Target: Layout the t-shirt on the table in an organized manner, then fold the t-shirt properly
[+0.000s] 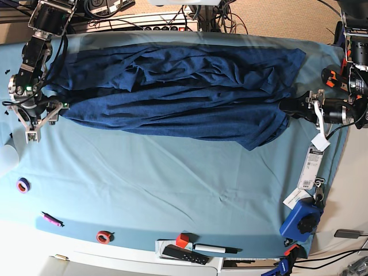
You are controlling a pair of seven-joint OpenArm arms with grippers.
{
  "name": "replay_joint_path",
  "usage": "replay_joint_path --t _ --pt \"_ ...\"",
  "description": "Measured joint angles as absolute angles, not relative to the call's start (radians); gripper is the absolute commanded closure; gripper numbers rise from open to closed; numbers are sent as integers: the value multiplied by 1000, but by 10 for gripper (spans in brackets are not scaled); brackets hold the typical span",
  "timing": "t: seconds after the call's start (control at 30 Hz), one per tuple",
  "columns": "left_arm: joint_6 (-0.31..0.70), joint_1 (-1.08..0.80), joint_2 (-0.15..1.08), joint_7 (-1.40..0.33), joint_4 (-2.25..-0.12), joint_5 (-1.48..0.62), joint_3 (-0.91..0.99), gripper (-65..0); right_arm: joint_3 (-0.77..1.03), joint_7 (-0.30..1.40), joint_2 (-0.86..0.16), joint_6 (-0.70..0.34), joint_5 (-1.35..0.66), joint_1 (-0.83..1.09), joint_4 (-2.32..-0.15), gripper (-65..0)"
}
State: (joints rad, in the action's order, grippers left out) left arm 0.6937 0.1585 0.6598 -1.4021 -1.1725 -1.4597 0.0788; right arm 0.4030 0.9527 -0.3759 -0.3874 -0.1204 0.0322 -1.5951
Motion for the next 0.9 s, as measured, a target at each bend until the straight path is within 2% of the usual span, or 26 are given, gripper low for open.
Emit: replay_joint_path --t 0.3,0.47,0.9 --pt "678 159 660 -1403 -1172 -1459 127 -290 403 928 -376 -381 -193 -65 -1595 -311" --pt "613 160 662 -1343 -1172 -1285 154 -290 403 904 -376 -361 -216 -101 -1595 -310" --pt "603 11 654 -1362 -1176 -1477 153 -290 403 901 -376 -358 -238 -113 -1595 -310"
